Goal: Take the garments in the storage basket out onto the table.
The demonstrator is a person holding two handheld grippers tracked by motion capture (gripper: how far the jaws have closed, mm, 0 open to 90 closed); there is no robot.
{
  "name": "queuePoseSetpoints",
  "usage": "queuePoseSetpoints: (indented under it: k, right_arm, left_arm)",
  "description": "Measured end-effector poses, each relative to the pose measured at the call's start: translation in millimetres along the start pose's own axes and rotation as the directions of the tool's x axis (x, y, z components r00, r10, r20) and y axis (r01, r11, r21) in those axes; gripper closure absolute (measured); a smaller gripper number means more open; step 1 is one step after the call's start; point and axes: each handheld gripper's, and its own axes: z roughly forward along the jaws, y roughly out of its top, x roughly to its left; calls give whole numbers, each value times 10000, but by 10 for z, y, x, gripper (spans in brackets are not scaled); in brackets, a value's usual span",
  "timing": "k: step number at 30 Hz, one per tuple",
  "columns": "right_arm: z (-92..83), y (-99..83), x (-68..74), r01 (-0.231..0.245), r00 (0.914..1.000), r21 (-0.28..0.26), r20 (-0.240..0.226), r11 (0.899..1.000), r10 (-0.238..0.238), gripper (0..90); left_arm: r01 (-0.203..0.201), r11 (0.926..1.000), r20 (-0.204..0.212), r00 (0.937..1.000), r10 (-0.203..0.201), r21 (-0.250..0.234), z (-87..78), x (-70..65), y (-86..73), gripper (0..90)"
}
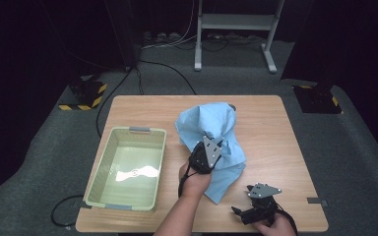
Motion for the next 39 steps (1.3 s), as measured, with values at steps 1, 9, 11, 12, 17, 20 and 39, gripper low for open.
queuePoseSetpoints:
  k: [1,9,11,12,17,20,39]
  right_arm:
    - [0,0,1,3,10000,0,3,10000,-3,14]
    - [0,0,1,-4,10000,0,-1,10000,4,14]
    - [0,0,1,-2,10000,4,6,10000,2,14]
    - [0,0,2,4,10000,4,8,10000,-4,14]
    - [0,0,1,3,10000,6,1,10000,-3,14]
    - [-1,0,1,3,10000,3,0,10000,-3,14]
    - [-3,-2,-1,-9,10000,-30,-16,10000,9,14]
  left_arm:
    - [44,10000,30,10000,-44,59,9,-4,-21,732]
    - [189,9984,203,9996,-200,530,75,-35,-175,730]
    - [233,9978,257,9994,-250,628,93,-49,-205,730]
    - [243,9973,284,9993,-263,687,105,-60,-221,729]
    - [217,9953,440,9987,-259,942,150,-101,-273,728]
    - [192,9936,556,9981,-255,1111,184,-127,-300,727]
    - [59,9782,1127,9932,-299,2075,370,-239,-425,713]
